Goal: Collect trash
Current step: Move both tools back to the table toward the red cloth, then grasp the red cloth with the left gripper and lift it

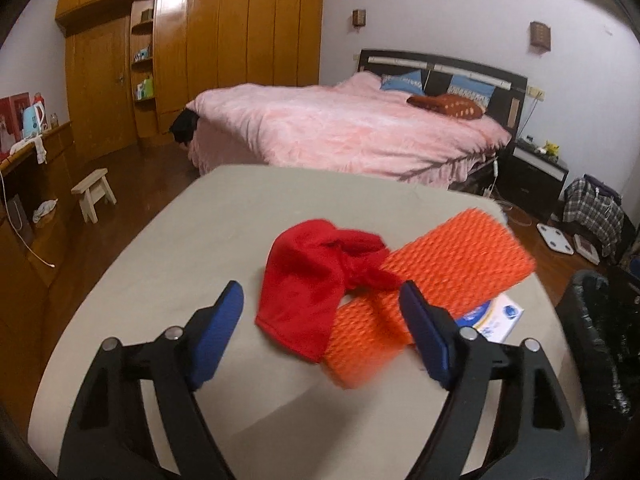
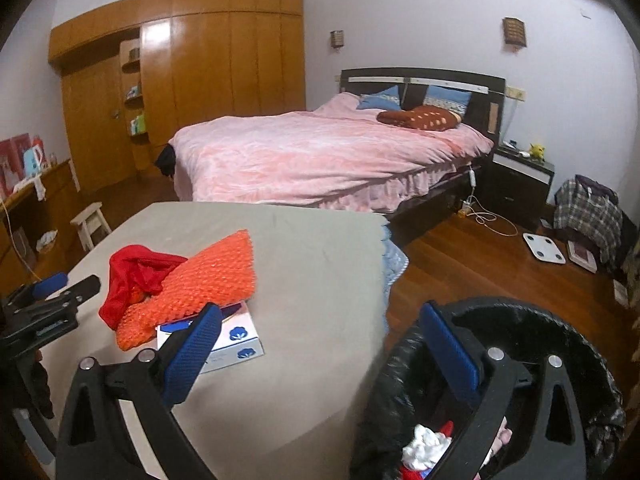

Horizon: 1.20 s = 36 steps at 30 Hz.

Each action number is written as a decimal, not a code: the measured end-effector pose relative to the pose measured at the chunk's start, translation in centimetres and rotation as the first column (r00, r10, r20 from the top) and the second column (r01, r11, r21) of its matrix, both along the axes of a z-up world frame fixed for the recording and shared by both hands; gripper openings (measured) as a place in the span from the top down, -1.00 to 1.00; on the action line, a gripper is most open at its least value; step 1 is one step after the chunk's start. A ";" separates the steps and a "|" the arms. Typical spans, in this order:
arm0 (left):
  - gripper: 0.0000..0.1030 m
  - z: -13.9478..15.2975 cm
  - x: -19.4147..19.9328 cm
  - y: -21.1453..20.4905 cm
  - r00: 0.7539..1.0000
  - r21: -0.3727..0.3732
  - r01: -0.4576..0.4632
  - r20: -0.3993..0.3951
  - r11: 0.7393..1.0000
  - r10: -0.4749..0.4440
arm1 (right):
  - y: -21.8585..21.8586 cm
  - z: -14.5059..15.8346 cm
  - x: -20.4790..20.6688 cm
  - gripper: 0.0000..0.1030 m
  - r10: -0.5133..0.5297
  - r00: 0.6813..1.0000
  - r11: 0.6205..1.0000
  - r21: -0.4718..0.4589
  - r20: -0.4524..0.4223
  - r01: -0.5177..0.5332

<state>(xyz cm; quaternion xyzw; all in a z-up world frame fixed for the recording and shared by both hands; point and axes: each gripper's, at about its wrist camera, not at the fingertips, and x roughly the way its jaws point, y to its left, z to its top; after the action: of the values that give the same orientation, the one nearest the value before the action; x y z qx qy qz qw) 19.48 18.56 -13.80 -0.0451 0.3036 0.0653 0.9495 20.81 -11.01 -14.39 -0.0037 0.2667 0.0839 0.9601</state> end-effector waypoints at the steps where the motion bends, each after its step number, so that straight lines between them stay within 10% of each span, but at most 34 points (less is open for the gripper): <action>1: -0.47 -0.3 0.4 0.3 1.000 -0.004 -0.002 -0.009 1.000 0.002 | 0.3 -0.1 0.2 -0.88 0.005 1.000 1.000 0.000 -0.002 -0.005; 12: -0.23 -3.0 3.7 1.5 0.998 -0.005 0.000 -0.070 1.000 0.000 | 1.6 -1.9 2.5 -0.88 0.017 0.999 1.000 0.009 -0.038 -0.017; 22: 0.80 -4.6 5.2 2.2 0.991 -0.060 0.036 -0.123 0.998 -0.043 | 2.6 -3.1 2.7 -0.88 0.028 0.997 1.000 0.001 -0.070 -0.028; 36: 0.87 -0.9 -0.1 2.9 0.999 -0.083 -0.004 -0.032 0.997 0.002 | 2.6 -3.1 2.6 -0.88 0.038 0.997 0.999 0.010 -0.068 -0.037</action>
<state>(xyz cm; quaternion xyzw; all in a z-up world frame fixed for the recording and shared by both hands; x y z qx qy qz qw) 19.36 21.46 -14.67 -0.0837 0.3212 0.0548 0.9417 23.37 -8.44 -17.45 -0.0015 0.2986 0.1033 0.9488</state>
